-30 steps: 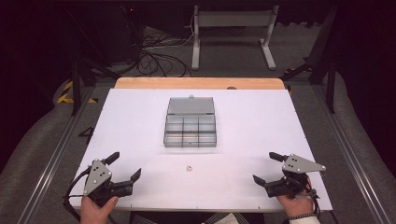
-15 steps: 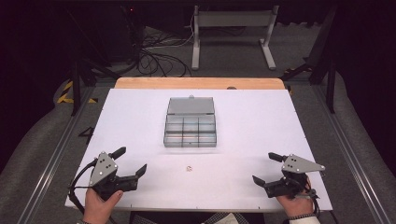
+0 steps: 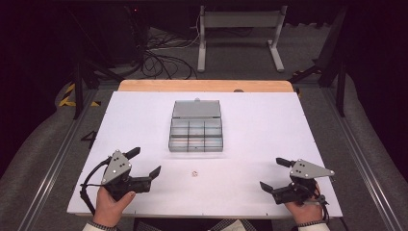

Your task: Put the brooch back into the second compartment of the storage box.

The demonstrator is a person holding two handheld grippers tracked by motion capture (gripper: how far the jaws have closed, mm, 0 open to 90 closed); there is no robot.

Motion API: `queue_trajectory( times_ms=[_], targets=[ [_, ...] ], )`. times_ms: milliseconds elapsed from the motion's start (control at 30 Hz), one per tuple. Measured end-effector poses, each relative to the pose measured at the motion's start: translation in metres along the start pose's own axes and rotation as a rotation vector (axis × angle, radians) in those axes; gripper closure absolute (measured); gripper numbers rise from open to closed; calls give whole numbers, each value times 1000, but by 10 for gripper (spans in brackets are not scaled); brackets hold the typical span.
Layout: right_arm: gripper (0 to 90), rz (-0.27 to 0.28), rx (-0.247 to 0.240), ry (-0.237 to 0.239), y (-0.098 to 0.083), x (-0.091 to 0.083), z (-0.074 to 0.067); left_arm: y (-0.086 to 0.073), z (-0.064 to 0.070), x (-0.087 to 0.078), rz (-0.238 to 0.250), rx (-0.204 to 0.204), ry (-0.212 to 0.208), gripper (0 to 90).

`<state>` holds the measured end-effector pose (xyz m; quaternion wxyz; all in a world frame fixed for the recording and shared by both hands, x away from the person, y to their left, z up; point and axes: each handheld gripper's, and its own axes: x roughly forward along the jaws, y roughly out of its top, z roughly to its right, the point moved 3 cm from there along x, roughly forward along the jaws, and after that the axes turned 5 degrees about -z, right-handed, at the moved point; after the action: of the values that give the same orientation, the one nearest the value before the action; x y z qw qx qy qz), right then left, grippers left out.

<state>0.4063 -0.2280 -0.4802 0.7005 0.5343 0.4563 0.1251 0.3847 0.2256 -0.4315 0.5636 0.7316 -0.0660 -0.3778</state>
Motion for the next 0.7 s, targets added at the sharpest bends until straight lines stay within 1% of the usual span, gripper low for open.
queue_trajectory(
  times_ms=[33, 67, 167, 200, 267, 500, 533, 700],
  targets=[
    [5, 0, 0, 4, 0, 0, 0, 1, 2, 1, 2, -11, -9, 116],
    [5, 1, 0, 4, 0, 0, 0, 3, 2, 3, 0, -1, -9, 116],
    [5, 1, 0, 6, 0, 0, 0, 6, 5, 6, 0, -2, -17, 116],
    [5, 0, -1, 6, 0, 0, 0, 7, 5, 7, -4, 9, -19, 116],
    [5, 0, -1, 7, 0, 0, 0, 10, 8, 10, -6, 18, -22, 116],
    [5, 5, 0, 10, 0, -1, 0, 17, 12, 16, -8, 31, -37, 116],
    [5, 5, 0, 10, 0, -1, 0, 18, 14, 18, -9, 37, -43, 116],
    [5, 5, 2, 12, 0, -1, 0, 22, 16, 22, -8, 55, -45, 115]
  ],
)
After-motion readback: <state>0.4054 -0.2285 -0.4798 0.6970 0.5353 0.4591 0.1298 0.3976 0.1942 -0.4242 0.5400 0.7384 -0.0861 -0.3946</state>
